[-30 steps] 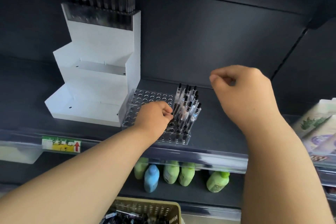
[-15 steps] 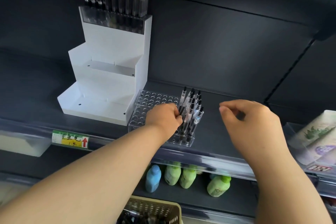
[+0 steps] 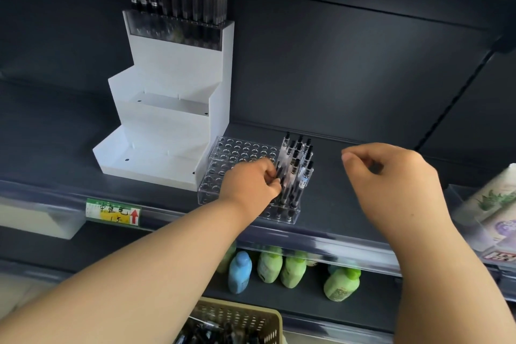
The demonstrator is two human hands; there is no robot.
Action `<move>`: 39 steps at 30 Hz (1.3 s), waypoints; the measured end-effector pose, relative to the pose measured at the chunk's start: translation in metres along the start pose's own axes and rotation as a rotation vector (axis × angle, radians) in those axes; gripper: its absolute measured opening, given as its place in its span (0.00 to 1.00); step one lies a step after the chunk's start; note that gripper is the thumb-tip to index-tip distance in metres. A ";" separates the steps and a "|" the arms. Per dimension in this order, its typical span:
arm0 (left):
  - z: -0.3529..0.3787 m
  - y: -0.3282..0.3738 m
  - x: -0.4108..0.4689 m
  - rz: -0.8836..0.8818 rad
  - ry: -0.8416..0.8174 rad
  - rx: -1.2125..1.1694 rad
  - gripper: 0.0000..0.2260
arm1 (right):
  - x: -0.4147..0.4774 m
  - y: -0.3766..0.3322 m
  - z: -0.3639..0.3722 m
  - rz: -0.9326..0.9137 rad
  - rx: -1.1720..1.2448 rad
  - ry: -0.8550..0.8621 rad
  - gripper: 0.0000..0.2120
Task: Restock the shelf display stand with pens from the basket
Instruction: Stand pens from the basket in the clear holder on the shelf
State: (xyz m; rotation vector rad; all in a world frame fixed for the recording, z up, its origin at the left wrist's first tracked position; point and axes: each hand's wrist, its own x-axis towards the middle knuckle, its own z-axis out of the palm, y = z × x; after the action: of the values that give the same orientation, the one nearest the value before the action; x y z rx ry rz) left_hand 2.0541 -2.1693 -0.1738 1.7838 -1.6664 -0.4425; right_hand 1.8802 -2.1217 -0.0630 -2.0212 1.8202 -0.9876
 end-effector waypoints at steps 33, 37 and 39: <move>-0.056 -0.058 -0.137 -0.068 0.202 -0.043 0.14 | -0.055 -0.014 0.067 -0.216 -0.309 -0.268 0.12; -0.040 -0.106 -0.198 -0.399 0.063 -0.111 0.14 | -0.112 0.010 0.121 -0.046 -0.353 -0.620 0.12; -0.028 -0.120 -0.212 -0.453 -0.063 -0.122 0.13 | -0.150 0.020 0.146 0.057 -0.356 -0.737 0.13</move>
State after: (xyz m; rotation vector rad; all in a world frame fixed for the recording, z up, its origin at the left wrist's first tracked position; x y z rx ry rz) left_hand 2.1338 -1.9582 -0.2711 2.0694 -1.2347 -0.7873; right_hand 1.9571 -2.0197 -0.2305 -2.0973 1.6704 0.1350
